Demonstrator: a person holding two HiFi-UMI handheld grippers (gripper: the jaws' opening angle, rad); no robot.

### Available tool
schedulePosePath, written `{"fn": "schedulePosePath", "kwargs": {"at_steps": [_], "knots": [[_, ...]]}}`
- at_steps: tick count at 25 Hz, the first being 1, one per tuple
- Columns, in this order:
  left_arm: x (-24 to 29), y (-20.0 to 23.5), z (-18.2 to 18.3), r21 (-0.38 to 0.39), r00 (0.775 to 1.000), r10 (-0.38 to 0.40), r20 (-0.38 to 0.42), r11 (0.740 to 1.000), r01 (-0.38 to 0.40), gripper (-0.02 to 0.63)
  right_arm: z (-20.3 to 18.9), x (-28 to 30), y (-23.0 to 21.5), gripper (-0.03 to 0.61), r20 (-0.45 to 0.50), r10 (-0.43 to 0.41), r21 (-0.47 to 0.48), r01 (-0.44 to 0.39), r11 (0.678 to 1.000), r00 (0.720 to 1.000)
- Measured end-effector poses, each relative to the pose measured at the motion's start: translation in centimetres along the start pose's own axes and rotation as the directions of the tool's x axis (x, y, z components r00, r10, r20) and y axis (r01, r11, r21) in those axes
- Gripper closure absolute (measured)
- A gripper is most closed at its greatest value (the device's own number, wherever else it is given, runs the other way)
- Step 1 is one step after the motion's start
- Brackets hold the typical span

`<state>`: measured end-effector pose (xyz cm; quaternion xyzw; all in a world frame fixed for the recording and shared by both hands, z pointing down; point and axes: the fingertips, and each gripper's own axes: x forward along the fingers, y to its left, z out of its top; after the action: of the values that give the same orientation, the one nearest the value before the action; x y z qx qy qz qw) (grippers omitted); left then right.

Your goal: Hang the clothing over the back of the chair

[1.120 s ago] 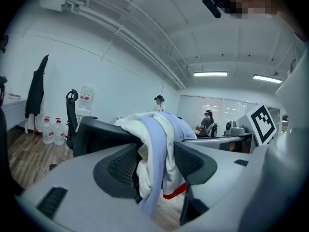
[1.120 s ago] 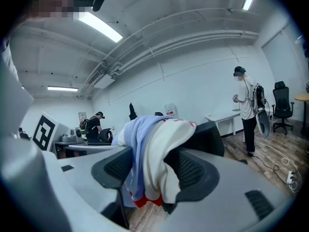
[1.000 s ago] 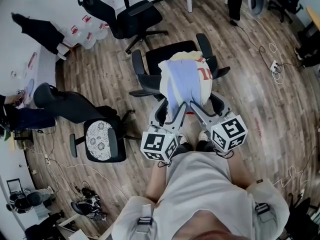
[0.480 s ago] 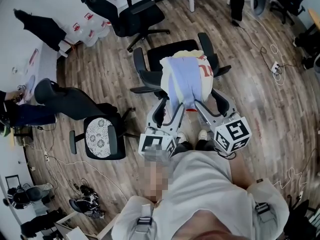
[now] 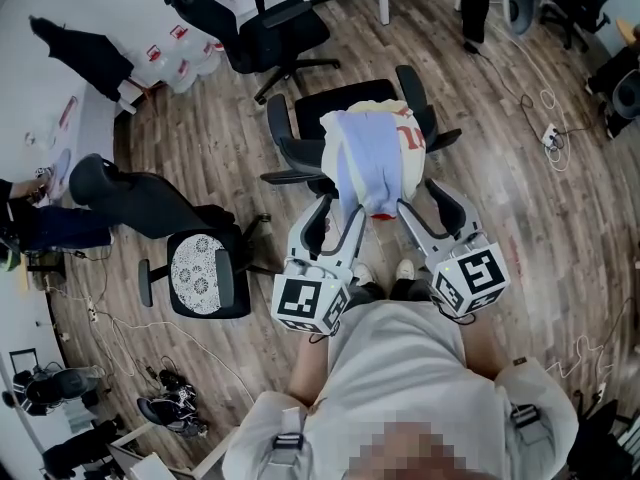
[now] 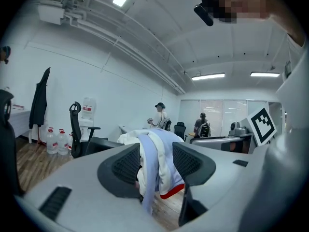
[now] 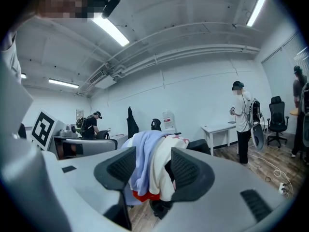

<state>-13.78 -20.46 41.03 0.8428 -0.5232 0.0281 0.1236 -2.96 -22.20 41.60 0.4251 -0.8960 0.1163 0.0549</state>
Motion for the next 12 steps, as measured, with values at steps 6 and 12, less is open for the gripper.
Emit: {"fn": "schedulePosePath", "kwargs": {"at_steps": [6, 12], "knots": [[-0.5, -0.5, 1.2, 0.029, 1.000, -0.002, 0.027, 1.000, 0.001, 0.471, 1.6, -0.6, 1.2, 0.421, 0.048, 0.023, -0.034, -0.021, 0.999, 0.999], [-0.6, -0.7, 2.5, 0.055, 0.999, -0.006, 0.042, 0.998, 0.004, 0.545, 3.9, -1.1, 1.6, 0.517, 0.107, 0.020, -0.079, -0.011, 0.997, 0.994]]}}
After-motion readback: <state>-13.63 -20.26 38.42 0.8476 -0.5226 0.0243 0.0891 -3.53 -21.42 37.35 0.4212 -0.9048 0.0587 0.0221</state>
